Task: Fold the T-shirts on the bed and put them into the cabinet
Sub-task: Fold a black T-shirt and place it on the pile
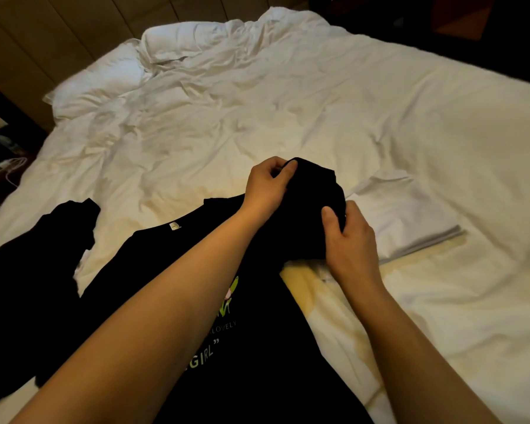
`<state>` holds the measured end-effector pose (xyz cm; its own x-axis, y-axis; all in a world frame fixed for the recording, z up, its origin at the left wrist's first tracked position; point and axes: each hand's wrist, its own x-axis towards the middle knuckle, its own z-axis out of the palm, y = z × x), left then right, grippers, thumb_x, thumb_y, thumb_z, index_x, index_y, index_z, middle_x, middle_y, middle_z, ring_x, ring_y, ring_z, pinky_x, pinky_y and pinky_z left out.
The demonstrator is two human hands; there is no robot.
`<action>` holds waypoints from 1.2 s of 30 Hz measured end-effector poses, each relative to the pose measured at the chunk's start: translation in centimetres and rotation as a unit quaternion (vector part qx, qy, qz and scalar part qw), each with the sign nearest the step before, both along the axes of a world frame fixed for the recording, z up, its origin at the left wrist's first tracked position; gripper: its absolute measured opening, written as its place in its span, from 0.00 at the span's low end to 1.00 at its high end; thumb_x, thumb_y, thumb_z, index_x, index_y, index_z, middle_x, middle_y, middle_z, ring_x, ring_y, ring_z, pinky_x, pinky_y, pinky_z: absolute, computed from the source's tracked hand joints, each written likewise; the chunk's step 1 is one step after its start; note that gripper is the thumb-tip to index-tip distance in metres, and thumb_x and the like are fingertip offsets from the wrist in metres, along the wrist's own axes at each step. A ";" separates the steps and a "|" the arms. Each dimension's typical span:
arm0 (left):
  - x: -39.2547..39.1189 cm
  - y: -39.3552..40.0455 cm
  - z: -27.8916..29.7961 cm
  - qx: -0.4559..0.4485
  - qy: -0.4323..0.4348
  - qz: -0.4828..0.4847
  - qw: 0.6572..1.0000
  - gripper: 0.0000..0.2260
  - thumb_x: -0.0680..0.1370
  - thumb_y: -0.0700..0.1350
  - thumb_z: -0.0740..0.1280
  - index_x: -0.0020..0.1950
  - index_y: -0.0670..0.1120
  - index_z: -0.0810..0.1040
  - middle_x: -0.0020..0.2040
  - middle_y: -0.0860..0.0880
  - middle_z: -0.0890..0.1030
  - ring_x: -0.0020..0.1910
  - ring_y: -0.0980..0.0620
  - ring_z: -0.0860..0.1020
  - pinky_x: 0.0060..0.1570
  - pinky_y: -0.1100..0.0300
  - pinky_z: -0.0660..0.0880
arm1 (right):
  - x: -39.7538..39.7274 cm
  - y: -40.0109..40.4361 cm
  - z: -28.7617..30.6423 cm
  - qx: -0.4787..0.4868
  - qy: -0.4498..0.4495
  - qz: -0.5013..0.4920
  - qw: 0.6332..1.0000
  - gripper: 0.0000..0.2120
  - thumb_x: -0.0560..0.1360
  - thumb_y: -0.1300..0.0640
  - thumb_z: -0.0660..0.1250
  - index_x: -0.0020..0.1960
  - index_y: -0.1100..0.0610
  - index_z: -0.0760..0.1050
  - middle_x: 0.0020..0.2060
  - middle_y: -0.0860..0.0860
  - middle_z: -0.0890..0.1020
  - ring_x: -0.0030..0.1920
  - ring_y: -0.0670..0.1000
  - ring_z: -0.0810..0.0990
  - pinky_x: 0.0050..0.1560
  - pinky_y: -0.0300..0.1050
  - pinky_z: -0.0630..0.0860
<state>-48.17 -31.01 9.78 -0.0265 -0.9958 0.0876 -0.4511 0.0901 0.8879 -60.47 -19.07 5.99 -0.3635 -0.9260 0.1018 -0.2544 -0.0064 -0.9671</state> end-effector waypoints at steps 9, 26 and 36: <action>-1.9 2.8 -0.2 -0.122 -0.065 0.020 0.990 0.07 0.78 0.52 0.71 0.45 0.50 0.81 0.47 0.51 0.80 0.44 0.58 0.78 0.45 0.65 0.72 | 0.7 -2.4 -0.8 -0.011 -0.142 0.047 0.989 0.19 0.84 0.55 0.58 0.74 0.50 0.69 0.67 0.41 0.75 0.64 0.38 0.74 0.67 0.37 0.71; 1.1 0.8 1.5 0.162 0.149 0.131 0.967 0.14 0.82 0.53 0.65 0.50 0.43 0.81 0.50 0.43 0.85 0.49 0.46 0.84 0.52 0.52 0.81 | 2.3 -1.1 -0.4 -0.017 0.103 0.101 0.989 0.12 0.77 0.54 0.69 0.58 0.54 0.73 0.43 0.47 0.78 0.42 0.49 0.76 0.41 0.41 0.68; 8.6 0.3 -0.8 0.185 0.177 0.260 0.931 0.16 0.82 0.55 0.64 0.44 0.43 0.76 0.39 0.46 0.77 0.38 0.47 0.77 0.37 0.56 0.72 | 8.6 -0.2 -1.2 -0.183 0.202 0.131 0.953 0.11 0.75 0.52 0.67 0.49 0.60 0.80 0.40 0.53 0.79 0.39 0.54 0.78 0.39 0.44 0.72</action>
